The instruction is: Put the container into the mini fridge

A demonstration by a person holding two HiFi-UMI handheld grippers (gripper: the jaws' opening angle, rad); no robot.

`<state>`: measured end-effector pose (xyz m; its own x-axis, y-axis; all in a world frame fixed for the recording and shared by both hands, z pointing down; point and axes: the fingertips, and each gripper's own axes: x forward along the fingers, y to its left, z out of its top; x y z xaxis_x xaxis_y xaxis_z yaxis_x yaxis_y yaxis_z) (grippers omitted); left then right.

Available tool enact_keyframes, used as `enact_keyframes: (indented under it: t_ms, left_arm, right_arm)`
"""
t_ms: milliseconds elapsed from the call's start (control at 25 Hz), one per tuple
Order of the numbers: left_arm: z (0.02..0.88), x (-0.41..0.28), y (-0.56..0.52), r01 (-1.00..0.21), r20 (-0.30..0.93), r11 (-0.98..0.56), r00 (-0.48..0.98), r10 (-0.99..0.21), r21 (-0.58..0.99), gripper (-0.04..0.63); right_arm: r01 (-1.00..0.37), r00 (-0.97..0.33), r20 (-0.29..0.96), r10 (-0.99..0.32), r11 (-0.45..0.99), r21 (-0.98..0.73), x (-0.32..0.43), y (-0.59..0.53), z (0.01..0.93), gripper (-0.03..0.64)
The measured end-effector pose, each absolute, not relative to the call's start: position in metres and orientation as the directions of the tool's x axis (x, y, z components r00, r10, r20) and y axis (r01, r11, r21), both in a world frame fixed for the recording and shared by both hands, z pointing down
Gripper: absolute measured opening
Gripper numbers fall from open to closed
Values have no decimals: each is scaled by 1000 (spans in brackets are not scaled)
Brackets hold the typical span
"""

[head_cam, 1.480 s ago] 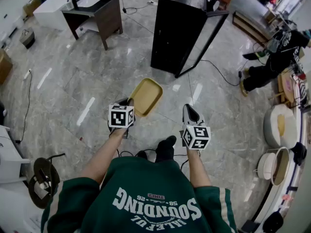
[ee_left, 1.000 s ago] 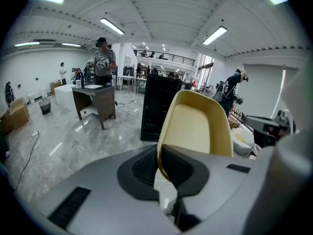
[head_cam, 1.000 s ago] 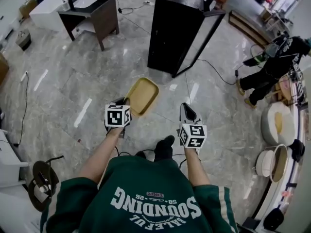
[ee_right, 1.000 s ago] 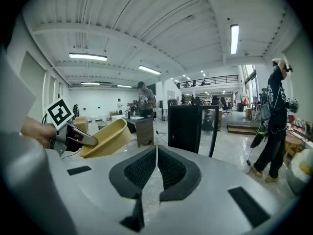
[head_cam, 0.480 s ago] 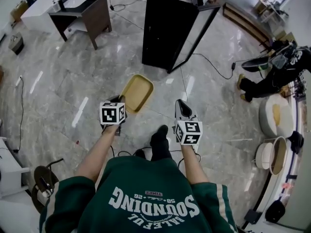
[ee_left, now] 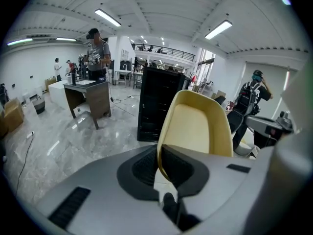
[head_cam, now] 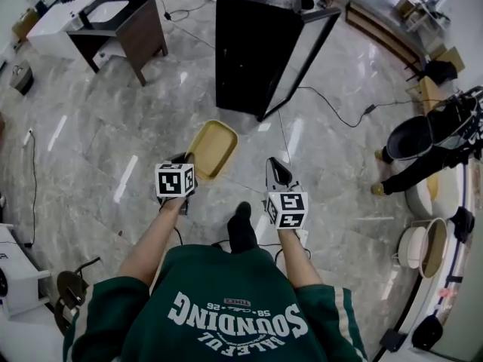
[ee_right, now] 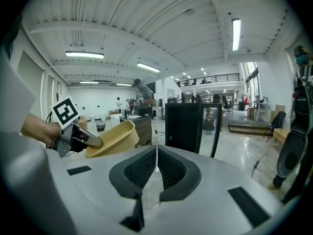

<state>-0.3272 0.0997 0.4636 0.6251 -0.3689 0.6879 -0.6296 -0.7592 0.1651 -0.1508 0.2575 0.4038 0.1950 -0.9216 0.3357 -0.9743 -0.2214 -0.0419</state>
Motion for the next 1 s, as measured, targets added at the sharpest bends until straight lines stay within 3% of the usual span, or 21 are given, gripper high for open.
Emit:
enact_keyframes:
  t_ms: [520,1000]
  left_arm:
    - [457,-227,39,-681,698,-712,594,-399,172,25]
    - [465,-179,5,-718,712,-673,565,-416,178,25]
  right_arm:
    - [-987,125,346,-930,-152,-52,-46,181,399,35]
    - [-995,56,366,-929,-84,-59,2,140,405,35]
